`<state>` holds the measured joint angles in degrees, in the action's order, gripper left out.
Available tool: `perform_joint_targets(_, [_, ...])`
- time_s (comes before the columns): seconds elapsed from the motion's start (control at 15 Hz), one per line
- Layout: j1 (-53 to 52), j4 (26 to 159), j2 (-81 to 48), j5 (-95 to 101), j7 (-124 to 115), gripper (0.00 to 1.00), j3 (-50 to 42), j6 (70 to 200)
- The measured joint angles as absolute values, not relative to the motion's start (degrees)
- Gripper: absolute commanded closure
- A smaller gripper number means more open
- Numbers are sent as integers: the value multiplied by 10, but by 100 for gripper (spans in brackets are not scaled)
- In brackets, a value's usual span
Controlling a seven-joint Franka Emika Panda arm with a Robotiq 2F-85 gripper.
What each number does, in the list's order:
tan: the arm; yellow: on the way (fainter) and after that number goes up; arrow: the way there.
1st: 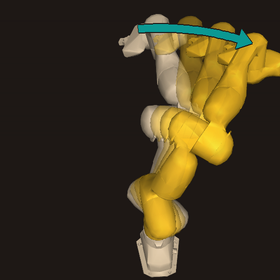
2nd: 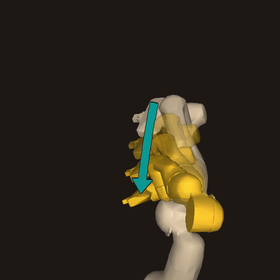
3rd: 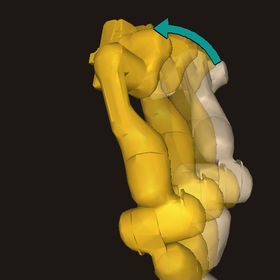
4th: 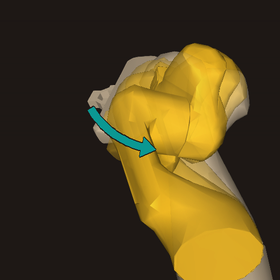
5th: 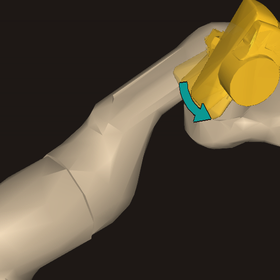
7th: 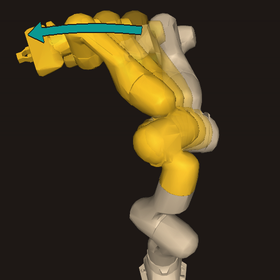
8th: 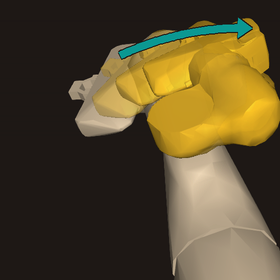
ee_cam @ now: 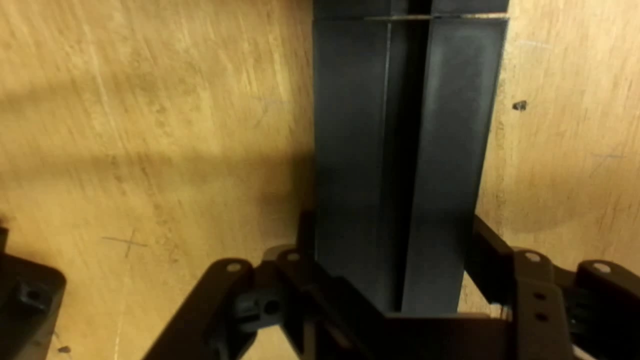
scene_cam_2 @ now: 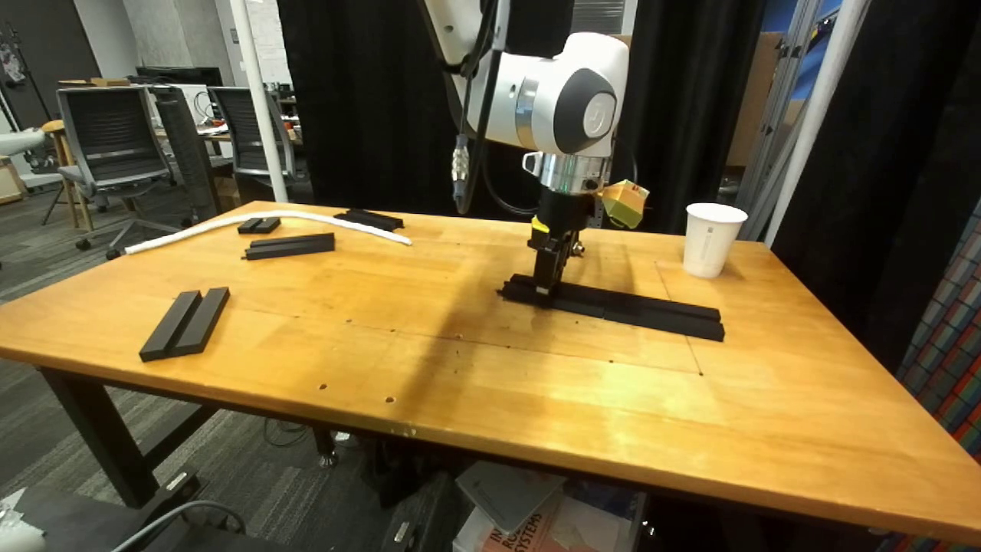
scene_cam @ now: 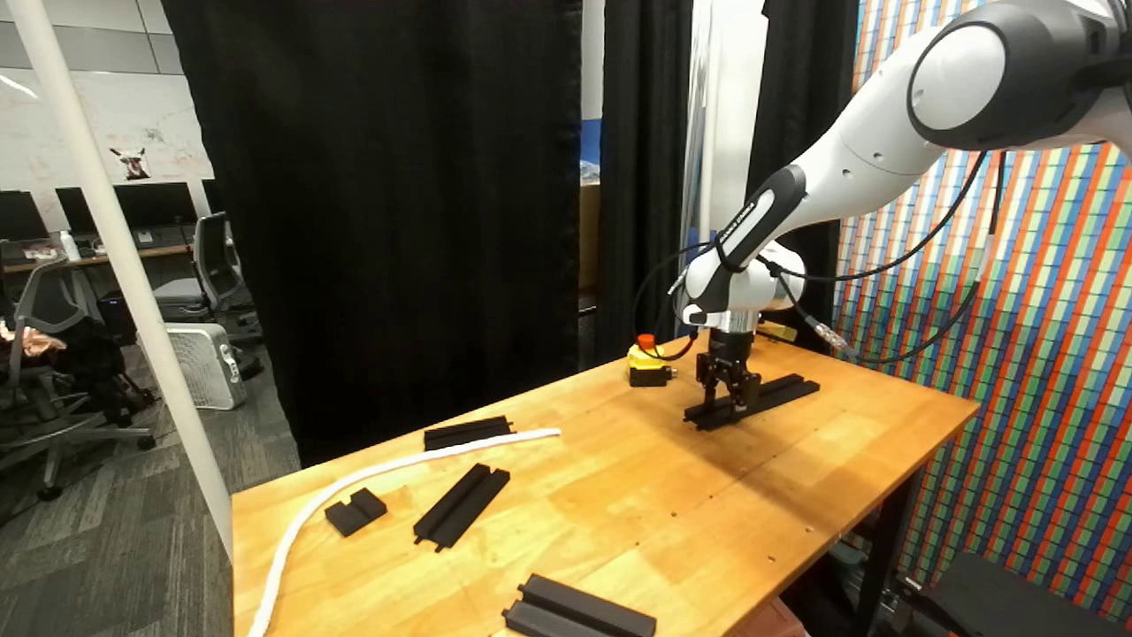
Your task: Align all the black objects in a straight line.
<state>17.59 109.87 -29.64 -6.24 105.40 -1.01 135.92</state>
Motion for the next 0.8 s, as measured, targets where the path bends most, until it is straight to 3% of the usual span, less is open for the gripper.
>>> perform_joint_targets(0.2, [176,1099,-296,-65,1054,54,-10,1359])
perform_joint_targets(0.27, [177,1099,-296,-65,1054,7,-10,1359])
perform_joint_targets(0.47, [178,1099,-297,-70,1053,0,-10,1354])
perform_joint_targets(0.8, [185,1100,-300,-74,1052,0,-10,1348])
